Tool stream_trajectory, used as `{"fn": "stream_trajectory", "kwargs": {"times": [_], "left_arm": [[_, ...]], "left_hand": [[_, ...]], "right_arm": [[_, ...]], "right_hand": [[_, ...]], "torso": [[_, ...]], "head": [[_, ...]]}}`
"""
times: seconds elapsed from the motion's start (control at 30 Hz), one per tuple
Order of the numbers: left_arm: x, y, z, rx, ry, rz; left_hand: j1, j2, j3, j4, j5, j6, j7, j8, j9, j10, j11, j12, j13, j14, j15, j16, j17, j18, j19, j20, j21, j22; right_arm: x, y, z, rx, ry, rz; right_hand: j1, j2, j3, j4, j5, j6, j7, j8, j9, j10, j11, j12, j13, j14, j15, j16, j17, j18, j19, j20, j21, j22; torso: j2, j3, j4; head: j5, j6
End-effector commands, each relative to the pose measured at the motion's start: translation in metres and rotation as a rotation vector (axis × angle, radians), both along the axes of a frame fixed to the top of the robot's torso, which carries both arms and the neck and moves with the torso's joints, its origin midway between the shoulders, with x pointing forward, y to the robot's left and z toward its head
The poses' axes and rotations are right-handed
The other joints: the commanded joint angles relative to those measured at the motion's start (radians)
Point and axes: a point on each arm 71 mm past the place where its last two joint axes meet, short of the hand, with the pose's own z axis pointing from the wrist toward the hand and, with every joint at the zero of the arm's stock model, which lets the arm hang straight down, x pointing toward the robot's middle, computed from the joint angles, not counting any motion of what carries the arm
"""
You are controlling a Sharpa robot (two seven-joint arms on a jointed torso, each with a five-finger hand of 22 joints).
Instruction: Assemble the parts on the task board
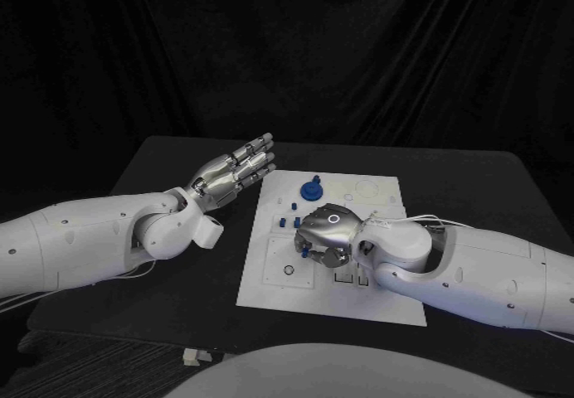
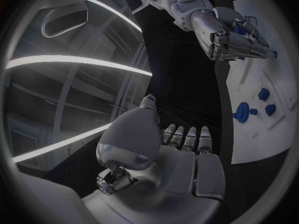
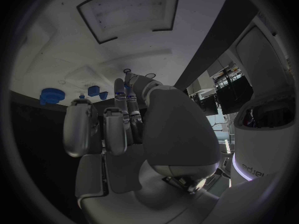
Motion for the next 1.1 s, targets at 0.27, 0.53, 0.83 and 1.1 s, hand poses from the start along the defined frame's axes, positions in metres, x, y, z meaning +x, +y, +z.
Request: {"fn": "stream_trajectory", "kwargs": {"times": [0.27, 0.53, 0.83, 1.1], "left_arm": [[-0.0006, -0.0019, -0.0006, -0.015, 0.006, -0.014], [-0.0007, -0.0018, -0.0011, -0.014, 0.01, -0.016], [-0.0005, -0.0032, -0.0019, -0.014, 0.014, -0.021], [-0.0001, -0.0034, -0.0025, -0.012, 0.016, -0.022]], "left_hand": [[0.005, 0.006, 0.003, 0.003, 0.004, 0.003, 0.0, 0.002, 0.0, 0.0, 0.014, 0.007, 0.001, 0.001, 0.012, -0.004, -0.002, -0.003, 0.0, 0.011, -0.005, 0.003], [0.005, 0.007, 0.003, 0.002, 0.005, 0.003, 0.003, 0.002, 0.0, 0.0, 0.016, 0.008, 0.001, 0.001, 0.016, -0.004, -0.002, -0.004, 0.0, 0.014, -0.005, 0.003], [0.006, 0.01, 0.003, 0.002, 0.005, 0.006, 0.013, 0.003, 0.001, 0.0, 0.018, 0.009, 0.001, 0.001, 0.021, -0.004, -0.002, -0.004, 0.001, 0.019, -0.004, 0.004], [0.007, 0.012, 0.004, 0.002, 0.006, 0.007, 0.018, 0.004, 0.001, 0.001, 0.019, 0.01, 0.002, 0.001, 0.022, -0.004, -0.002, -0.004, 0.001, 0.02, -0.004, 0.004]], "right_arm": [[-0.0016, 0.0003, -0.0062, -0.026, 0.009, -0.019], [-0.0024, -0.0009, -0.0097, -0.044, 0.02, -0.03], [-0.0027, -0.0016, -0.0113, -0.055, 0.026, -0.033], [-0.003, -0.0016, -0.0118, -0.058, 0.029, -0.03]], "right_hand": [[0.003, 0.002, 0.0, -0.01, 0.007, -0.003, 0.005, -0.003, 0.0, 0.01, -0.001, -0.003, 0.002, 0.057, 0.001, -0.003, 0.006, 0.004, 0.001, 0.006, -0.005, 0.186], [0.003, 0.001, -0.001, -0.013, 0.009, -0.009, 0.007, -0.008, -0.001, 0.007, 0.0, -0.006, 0.002, 0.056, 0.002, -0.004, 0.004, 0.004, 0.0, 0.007, -0.007, 0.186], [-0.009, -0.003, -0.011, -0.014, 0.001, -0.055, 0.019, -0.04, -0.013, -0.011, 0.01, -0.011, 0.004, 0.052, 0.01, -0.008, -0.004, 0.006, -0.006, 0.012, -0.018, 0.183], [-0.024, -0.008, -0.024, -0.008, -0.01, -0.083, 0.017, -0.059, -0.022, -0.038, 0.012, -0.017, 0.003, 0.049, 0.009, -0.012, -0.011, 0.008, -0.011, 0.013, -0.027, 0.18]], "torso": [[-0.001, -0.0007, 0.0002], [0.0, -0.0001, -0.0005], [0.0, 0.0, 0.0001], [0.0, 0.0, -0.0001]], "head": [[0.002, 0.0], [0.003, 0.0], [0.001, 0.0], [0.002, 0.0]]}}
